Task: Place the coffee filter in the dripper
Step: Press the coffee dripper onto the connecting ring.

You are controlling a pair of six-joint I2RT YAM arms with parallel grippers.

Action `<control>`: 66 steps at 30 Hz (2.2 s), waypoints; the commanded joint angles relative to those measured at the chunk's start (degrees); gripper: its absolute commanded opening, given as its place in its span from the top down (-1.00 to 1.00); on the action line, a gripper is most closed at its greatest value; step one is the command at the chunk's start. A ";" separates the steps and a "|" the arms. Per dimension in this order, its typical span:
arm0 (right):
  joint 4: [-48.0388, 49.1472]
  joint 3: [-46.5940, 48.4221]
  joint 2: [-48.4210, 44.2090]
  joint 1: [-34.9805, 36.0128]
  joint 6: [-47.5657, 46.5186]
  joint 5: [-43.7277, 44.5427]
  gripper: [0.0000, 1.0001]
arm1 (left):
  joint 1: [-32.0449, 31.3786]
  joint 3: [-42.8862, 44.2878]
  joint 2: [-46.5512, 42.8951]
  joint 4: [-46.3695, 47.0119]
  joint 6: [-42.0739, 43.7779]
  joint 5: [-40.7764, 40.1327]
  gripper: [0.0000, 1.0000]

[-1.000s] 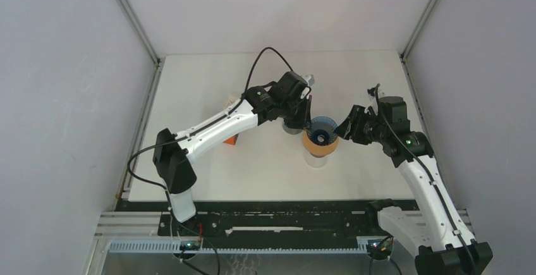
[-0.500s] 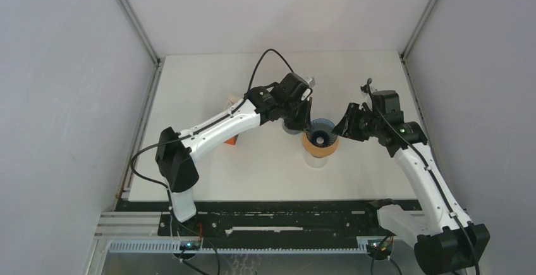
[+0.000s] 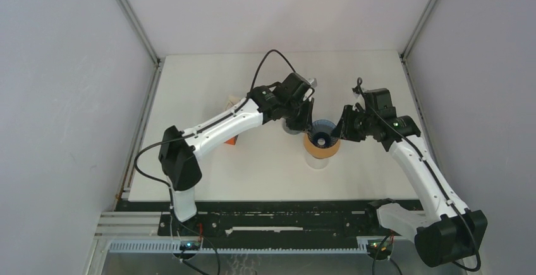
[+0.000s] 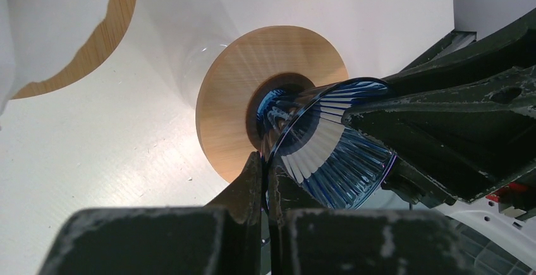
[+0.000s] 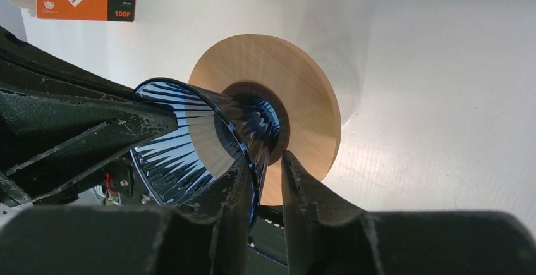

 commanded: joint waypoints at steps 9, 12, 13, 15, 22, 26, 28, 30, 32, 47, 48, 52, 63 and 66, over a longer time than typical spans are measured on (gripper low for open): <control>-2.44 2.21 2.28 1.27 -2.63 4.89 0.69 | -0.16 4.06 1.70 -2.47 2.45 1.88 1.00; -2.88 2.21 2.85 1.36 -2.71 5.08 0.76 | -0.25 3.94 2.04 -2.75 2.64 2.09 0.99; -2.99 2.16 3.07 1.48 -2.73 5.05 0.79 | -0.25 3.78 2.19 -2.84 2.71 2.17 1.00; -3.35 2.21 3.51 1.56 -2.80 5.37 0.84 | -0.25 3.51 2.48 -3.17 2.89 2.33 1.00; -4.05 2.59 4.61 2.96 -2.92 6.66 0.96 | -0.25 -0.13 2.35 -3.30 3.33 1.72 1.00; -4.44 3.04 5.51 3.82 -3.04 7.67 0.98 | -0.33 -1.90 2.55 -3.30 3.47 1.14 0.99; -4.44 3.08 5.65 4.38 -3.02 8.08 0.98 | -0.33 -2.80 2.62 -3.29 3.61 0.58 1.00; -4.42 3.17 5.74 4.95 -2.93 8.73 0.98 | -0.42 -3.85 2.48 -3.26 3.57 -0.08 1.00; -4.56 3.11 5.93 5.37 -2.94 9.61 0.98 | -0.42 -4.99 2.28 -3.17 3.66 -0.81 1.00; -3.75 0.56 6.12 7.98 -2.60 13.36 1.00 | -2.19 -7.65 2.64 -2.82 4.35 -4.77 1.00; -3.64 0.07 5.95 8.07 -2.67 13.37 1.00 | -2.30 -7.91 2.58 -2.81 4.67 -5.39 1.00; -3.48 -1.34 5.29 8.20 -2.39 13.64 1.00 | -2.57 -8.56 2.52 -2.86 4.76 -6.02 0.99; -2.41 -3.15 4.73 8.83 -1.16 12.60 1.00 | -3.23 -9.31 2.33 -3.15 4.91 -8.01 1.00; -2.01 -3.15 4.26 9.67 -0.80 12.49 1.00 | -3.23 -10.61 1.77 -2.87 4.76 -8.96 1.00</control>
